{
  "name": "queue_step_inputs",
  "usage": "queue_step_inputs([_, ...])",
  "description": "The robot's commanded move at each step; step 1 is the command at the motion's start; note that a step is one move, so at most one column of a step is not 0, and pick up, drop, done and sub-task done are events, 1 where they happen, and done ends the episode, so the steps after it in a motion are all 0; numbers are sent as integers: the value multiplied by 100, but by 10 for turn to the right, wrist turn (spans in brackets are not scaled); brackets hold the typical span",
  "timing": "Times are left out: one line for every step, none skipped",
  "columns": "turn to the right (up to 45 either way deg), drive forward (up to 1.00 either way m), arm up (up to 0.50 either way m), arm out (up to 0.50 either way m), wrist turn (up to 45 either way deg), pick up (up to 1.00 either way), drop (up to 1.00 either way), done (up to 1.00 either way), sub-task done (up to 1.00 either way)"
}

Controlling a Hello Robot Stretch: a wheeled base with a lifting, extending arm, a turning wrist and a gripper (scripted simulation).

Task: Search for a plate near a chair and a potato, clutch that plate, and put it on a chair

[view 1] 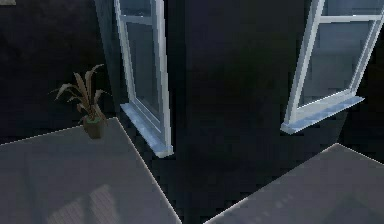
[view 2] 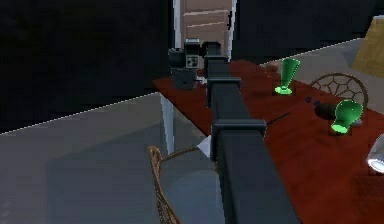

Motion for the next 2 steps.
queue_step_inputs([0, 0, 0, -10, 0, 0, 0, 0, 0])
queue_step_inputs([0, 0, 0, 0, -450, 0, 0, 0, 0])
